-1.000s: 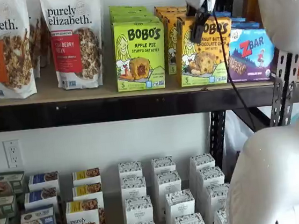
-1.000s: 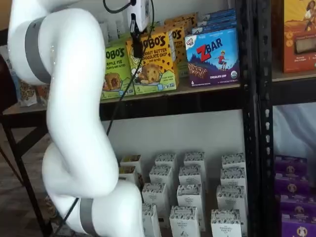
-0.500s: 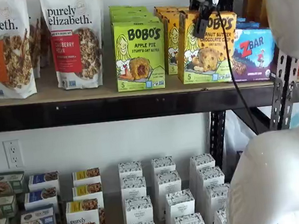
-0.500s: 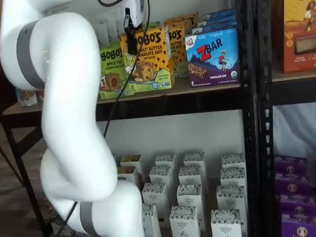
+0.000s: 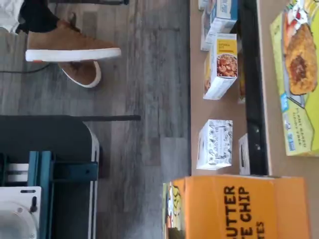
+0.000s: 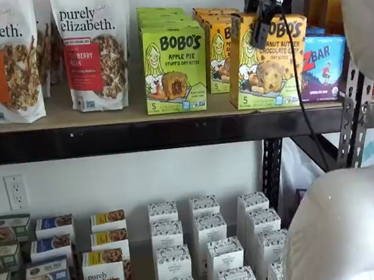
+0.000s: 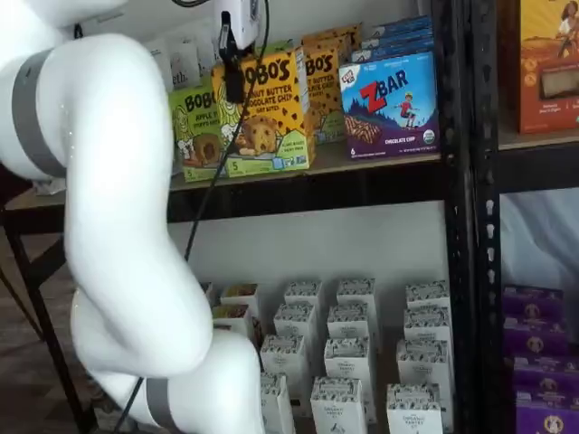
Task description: Pick up the orange box on the top shelf, the fifth box from the left
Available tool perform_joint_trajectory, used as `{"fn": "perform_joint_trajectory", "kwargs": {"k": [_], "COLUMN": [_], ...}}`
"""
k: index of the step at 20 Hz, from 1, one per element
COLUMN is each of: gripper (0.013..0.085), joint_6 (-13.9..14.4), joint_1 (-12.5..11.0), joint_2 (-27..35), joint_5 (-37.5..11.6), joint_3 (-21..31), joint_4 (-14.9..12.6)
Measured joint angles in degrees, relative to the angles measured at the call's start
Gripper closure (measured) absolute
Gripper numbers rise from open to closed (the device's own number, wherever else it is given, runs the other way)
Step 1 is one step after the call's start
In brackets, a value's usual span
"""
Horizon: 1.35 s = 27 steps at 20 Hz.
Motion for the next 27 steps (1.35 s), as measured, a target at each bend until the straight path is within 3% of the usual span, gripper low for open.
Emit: {"fn": "perform_joint_trajectory", "kwargs": {"k": [17, 27], "gripper": [0.073, 0.073], "joint_6": [-2.01, -2.31], "joint_1": [-2.84, -3.44], "joint_2": [-5.7, -7.69], "joint_5": [4.58, 4.75], "joint_3": [3.59, 5.14], "joint_4": [0.7, 1.21]}}
